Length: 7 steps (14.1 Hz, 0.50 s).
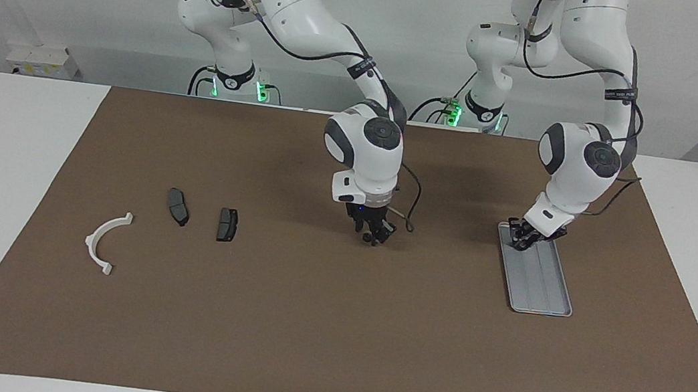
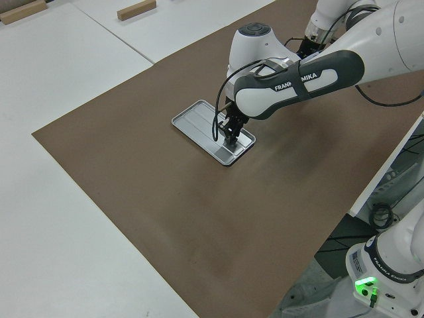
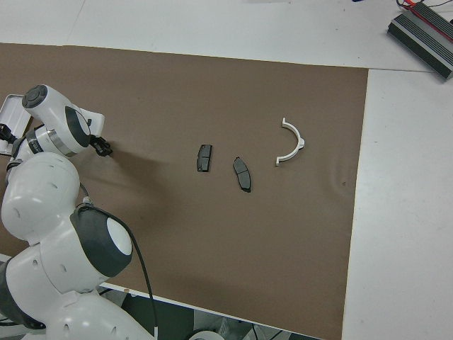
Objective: Pick bearing gear from pile to tray
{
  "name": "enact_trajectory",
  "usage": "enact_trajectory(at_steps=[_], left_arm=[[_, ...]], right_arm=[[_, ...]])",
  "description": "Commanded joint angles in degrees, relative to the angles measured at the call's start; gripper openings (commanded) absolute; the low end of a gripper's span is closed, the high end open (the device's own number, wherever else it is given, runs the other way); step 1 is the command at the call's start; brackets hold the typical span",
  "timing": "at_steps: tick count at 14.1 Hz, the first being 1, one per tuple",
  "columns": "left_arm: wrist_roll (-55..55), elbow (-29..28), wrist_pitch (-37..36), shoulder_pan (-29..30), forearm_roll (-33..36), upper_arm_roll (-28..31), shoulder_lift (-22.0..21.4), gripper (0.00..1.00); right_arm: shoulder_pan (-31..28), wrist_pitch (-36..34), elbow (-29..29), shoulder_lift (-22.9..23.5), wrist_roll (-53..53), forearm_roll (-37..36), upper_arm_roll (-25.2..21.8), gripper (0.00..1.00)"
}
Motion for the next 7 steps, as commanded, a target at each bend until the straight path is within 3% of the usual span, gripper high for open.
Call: enact_trajectory(at_steps=[1,7], left_arm=[[1.6,-2.3,1.3,0.0,-0.4,0.4,-1.8,0.0],[4.3,-2.8,1.5,0.1,-0.4,0.5,-2.0,0.0]], right_arm=[[-3.7,-5.1,3.7,-1.4,-0.1,-1.0,0.7,1.0],[-12.6,-14.3,4.3,-10.5,-19.3,1.2,1.0,1.0]])
